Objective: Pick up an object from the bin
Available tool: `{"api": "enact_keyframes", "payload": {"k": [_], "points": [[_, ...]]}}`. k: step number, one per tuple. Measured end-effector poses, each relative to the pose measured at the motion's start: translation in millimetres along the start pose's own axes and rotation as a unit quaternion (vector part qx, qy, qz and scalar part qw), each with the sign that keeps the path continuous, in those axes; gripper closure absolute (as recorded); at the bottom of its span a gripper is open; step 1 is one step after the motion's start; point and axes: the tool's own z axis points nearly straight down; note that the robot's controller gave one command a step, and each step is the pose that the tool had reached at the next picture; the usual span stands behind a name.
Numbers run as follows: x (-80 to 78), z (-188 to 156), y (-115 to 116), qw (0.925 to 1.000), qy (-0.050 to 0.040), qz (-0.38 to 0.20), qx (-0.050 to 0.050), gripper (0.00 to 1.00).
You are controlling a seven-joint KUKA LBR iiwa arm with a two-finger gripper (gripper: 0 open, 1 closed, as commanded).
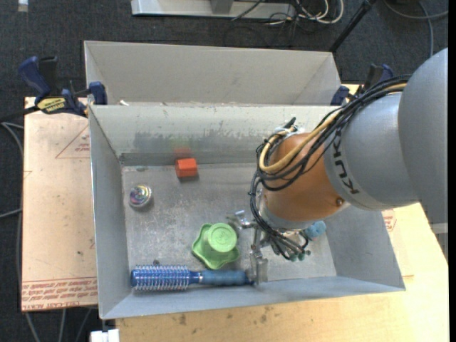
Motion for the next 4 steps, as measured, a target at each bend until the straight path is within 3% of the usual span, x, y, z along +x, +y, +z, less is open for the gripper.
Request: {"api": "enact_keyframes", "payload": {"k": [1, 2, 3, 4], "points": [[-28.7, -52, -111, 0.9970, -0.0019, 0.077, 0.004, 0.00], [-64.4, -72, -99, 0.9933, 0.0000, -0.115, 0.001, 0.00], [1.2, -32, -165, 0.9755, 0.0048, -0.220, 0.000, 0.00], [-28.7, -4, -193, 0.9211, -0.0025, -0.389, -0.009, 0.00]]}}
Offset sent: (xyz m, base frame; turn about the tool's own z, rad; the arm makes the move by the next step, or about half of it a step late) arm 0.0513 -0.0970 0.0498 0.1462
